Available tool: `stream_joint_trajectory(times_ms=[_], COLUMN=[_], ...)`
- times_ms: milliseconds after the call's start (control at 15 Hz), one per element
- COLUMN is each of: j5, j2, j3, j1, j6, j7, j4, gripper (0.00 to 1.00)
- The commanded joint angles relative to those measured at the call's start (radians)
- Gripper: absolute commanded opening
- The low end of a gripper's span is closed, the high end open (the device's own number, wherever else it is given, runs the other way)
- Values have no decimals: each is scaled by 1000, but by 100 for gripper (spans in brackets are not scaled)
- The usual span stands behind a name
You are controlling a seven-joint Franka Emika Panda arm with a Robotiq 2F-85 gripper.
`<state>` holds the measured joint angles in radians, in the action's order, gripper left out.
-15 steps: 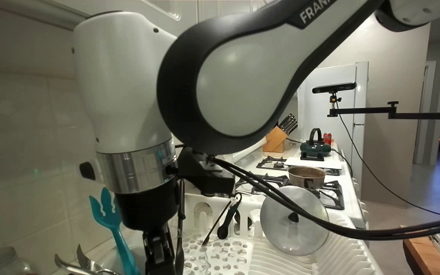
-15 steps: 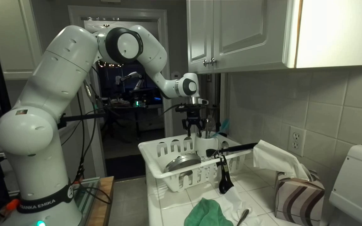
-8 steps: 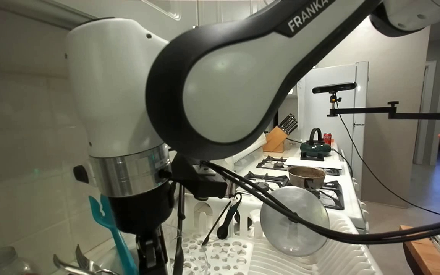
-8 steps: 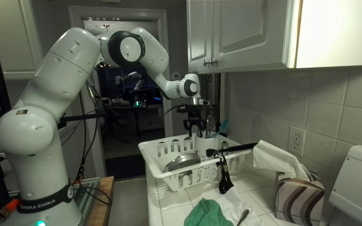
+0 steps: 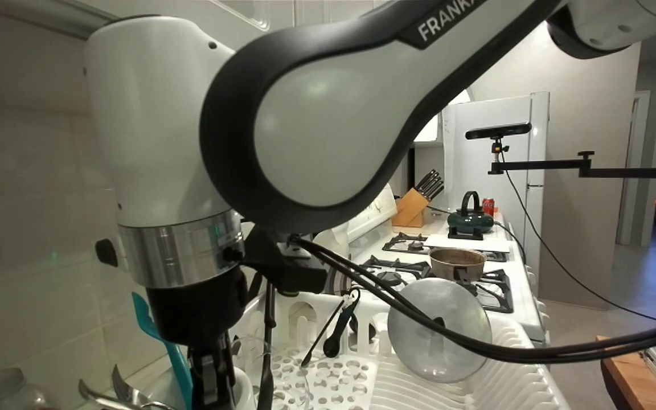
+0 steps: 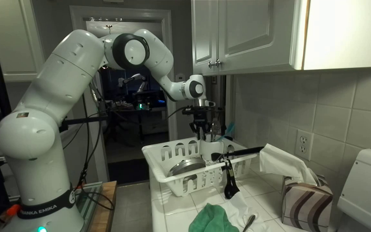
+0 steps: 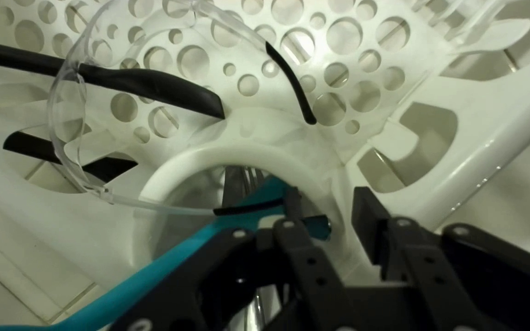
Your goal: Remove one spoon from the cutlery holder on the dishrack.
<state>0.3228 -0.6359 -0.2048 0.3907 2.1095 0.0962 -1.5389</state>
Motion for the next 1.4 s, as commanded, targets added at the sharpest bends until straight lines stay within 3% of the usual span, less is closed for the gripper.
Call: stream_joint_trajectory(times_ms=[0,67,667,733,1200,1333], j5=[-11,-8,18,17,39,41], j2=[-24,-28,-14,-12,18,12], j3=[6,7,24,23,36,38], j1=[15,19,55,58,79,83], j6=[-5,-6,-13,-16,-4,-7], j7=[-7,-10,-49,-50,-91,-101], j4=[42,50,57,58,53,64], gripper=[6,1,0,22,67,68])
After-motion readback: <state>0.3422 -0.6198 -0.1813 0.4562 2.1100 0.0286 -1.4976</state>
